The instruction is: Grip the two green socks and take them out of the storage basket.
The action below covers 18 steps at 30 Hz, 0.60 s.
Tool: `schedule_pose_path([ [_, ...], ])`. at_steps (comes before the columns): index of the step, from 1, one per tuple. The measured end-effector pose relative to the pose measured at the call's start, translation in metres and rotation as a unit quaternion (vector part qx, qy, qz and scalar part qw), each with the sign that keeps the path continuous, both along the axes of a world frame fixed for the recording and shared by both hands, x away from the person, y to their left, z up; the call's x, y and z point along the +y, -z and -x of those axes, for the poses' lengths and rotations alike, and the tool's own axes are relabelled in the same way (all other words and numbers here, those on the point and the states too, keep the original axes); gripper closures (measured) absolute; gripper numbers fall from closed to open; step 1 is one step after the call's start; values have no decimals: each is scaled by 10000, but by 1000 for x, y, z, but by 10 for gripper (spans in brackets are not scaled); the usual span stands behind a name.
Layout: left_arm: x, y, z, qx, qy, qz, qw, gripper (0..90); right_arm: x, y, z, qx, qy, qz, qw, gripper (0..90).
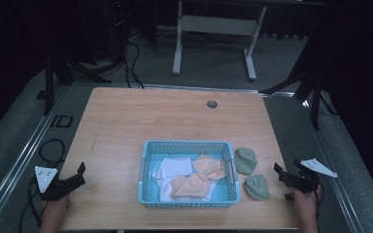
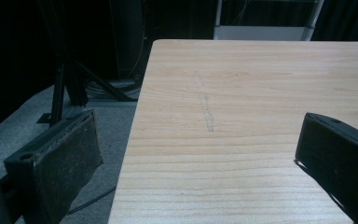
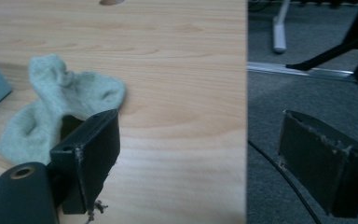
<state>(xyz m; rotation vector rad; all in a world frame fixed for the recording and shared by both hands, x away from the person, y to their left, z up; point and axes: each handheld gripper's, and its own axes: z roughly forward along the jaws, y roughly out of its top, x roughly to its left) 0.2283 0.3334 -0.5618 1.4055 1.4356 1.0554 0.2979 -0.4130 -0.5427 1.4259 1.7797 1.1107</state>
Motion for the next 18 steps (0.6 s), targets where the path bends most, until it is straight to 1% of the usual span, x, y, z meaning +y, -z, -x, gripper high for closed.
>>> schedule_pose_path([
  [1,0,0,0,0,0,0,10000,5,0,0,0,0,0,0,10000,129],
  [2,0,0,0,1,3,-3,10000,5,-4,3,7,-42,146,-68,9999,129],
  [3,0,0,0,4,-1,-4,10000,5,-6,3,10,-73,234,-117,9996,130],
  [4,0,0,0,3,-2,-6,10000,5,-8,3,13,-98,280,-209,9993,130],
  [5,0,0,0,3,-2,-6,10000,5,-8,3,13,-98,280,-209,9993,130],
  [6,0,0,0,1,-3,-8,10000,5,-11,5,20,-196,383,-298,9986,131],
  [7,0,0,0,-2,-4,-10,10000,5,-11,5,23,-230,412,-292,9985,131],
  [9,0,0,0,1,-6,-7,10000,5,-11,8,28,-314,496,-199,9981,132],
  [12,0,0,0,8,-11,-9,10000,5,-11,8,36,-493,615,-232,9966,132],
  [16,0,0,0,2,-16,-6,10000,5,-13,9,38,-588,762,-277,9950,132],
  [18,0,0,0,3,-19,-11,10000,5,-14,9,39,-638,735,-330,9947,135],
])
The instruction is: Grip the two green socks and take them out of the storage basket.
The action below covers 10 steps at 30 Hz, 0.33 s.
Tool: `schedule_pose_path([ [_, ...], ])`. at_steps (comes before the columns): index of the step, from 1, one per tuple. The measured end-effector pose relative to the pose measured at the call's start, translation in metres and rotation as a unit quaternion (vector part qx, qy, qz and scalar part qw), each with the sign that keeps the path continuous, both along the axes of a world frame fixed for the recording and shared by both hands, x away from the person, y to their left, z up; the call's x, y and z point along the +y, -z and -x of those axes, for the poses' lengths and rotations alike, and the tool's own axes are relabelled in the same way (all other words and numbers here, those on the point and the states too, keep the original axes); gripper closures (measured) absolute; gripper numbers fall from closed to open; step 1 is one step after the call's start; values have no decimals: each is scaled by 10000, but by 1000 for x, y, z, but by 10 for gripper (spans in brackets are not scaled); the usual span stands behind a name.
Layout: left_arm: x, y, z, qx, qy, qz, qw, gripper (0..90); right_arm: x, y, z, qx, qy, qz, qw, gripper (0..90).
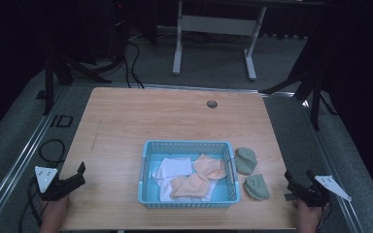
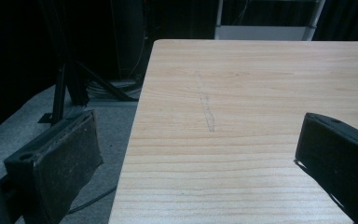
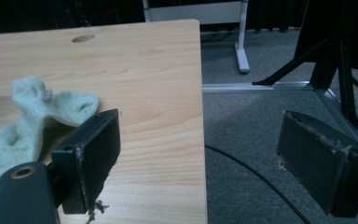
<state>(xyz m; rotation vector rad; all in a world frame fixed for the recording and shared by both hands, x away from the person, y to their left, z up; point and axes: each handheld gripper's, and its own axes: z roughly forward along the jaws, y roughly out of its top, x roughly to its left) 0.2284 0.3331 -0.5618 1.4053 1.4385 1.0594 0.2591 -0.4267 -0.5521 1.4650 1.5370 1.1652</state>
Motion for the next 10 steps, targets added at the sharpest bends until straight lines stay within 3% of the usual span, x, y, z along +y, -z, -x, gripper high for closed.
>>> schedule_pose_path([
  [10,0,0,0,11,-11,-1,10000,5,-1,1,-1,22,-55,-48,10000,140],
])
